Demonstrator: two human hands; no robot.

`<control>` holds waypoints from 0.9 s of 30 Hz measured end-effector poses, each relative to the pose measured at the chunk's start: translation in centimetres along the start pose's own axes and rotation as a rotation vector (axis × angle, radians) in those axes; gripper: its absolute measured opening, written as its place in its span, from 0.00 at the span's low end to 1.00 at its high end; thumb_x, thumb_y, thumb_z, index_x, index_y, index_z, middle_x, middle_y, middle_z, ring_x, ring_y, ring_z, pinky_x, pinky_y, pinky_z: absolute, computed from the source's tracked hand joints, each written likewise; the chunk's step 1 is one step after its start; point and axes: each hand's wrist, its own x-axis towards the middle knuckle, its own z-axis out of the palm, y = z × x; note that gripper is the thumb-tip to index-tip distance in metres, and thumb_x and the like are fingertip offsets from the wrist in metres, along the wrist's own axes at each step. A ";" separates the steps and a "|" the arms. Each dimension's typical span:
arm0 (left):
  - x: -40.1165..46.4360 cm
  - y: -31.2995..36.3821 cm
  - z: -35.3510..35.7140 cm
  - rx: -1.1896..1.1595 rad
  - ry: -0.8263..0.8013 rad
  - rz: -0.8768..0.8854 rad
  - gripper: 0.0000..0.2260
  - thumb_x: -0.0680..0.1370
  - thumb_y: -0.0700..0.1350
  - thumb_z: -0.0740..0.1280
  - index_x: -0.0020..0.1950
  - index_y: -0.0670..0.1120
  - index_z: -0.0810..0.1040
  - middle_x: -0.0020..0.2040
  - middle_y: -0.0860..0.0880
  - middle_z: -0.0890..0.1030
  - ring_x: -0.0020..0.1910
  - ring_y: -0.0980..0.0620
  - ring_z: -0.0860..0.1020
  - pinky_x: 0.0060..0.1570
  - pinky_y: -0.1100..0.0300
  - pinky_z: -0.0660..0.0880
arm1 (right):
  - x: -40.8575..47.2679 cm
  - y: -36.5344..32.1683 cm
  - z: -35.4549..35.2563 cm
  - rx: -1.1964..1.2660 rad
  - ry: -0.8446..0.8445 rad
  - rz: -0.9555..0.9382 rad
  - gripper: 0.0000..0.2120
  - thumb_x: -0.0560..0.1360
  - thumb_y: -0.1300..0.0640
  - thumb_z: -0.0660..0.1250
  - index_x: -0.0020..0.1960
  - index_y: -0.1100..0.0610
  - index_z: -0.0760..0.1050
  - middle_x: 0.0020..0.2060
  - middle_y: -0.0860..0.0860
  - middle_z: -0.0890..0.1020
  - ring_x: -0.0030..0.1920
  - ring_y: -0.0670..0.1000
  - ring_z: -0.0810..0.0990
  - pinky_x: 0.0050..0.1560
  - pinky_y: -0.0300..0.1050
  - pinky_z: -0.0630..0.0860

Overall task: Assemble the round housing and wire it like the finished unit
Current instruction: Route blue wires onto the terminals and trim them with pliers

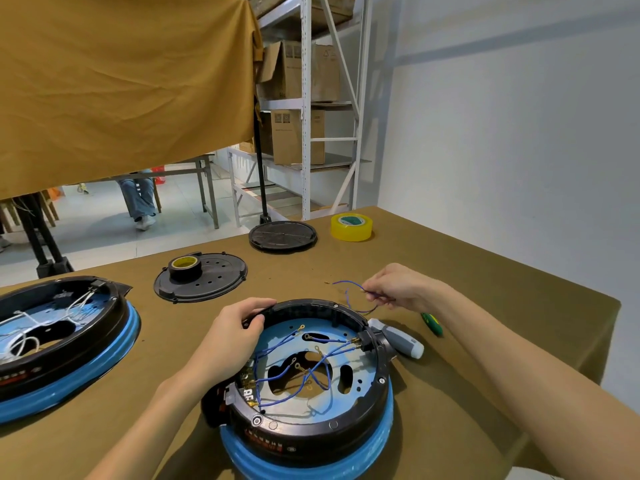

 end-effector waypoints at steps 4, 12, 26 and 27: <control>-0.1 0.4 -0.2 0.023 0.029 0.052 0.13 0.85 0.44 0.62 0.66 0.55 0.80 0.58 0.58 0.82 0.58 0.62 0.78 0.55 0.66 0.74 | -2.2 -1.1 0.3 0.087 -0.027 -0.149 0.09 0.83 0.58 0.65 0.47 0.59 0.82 0.33 0.49 0.81 0.32 0.45 0.73 0.34 0.39 0.68; -0.4 3.4 0.0 -0.329 0.197 0.114 0.08 0.83 0.47 0.66 0.57 0.51 0.84 0.47 0.58 0.87 0.48 0.65 0.82 0.48 0.73 0.74 | -7.1 -3.1 2.8 0.083 -0.141 -0.467 0.09 0.84 0.58 0.63 0.49 0.58 0.80 0.36 0.49 0.81 0.34 0.44 0.75 0.36 0.35 0.73; -1.1 4.7 -0.8 -0.422 0.116 0.104 0.03 0.78 0.48 0.74 0.45 0.56 0.86 0.43 0.51 0.87 0.42 0.60 0.83 0.42 0.73 0.74 | -8.8 -4.0 5.8 -0.102 -0.185 -0.597 0.07 0.82 0.53 0.68 0.56 0.56 0.80 0.42 0.53 0.86 0.42 0.46 0.84 0.49 0.41 0.80; -1.1 4.8 -0.7 -0.406 0.113 0.121 0.03 0.78 0.48 0.74 0.44 0.56 0.86 0.42 0.51 0.87 0.42 0.58 0.83 0.42 0.71 0.75 | -8.8 -4.3 6.0 -0.060 -0.191 -0.613 0.07 0.82 0.54 0.68 0.57 0.57 0.80 0.42 0.54 0.86 0.41 0.46 0.84 0.48 0.40 0.81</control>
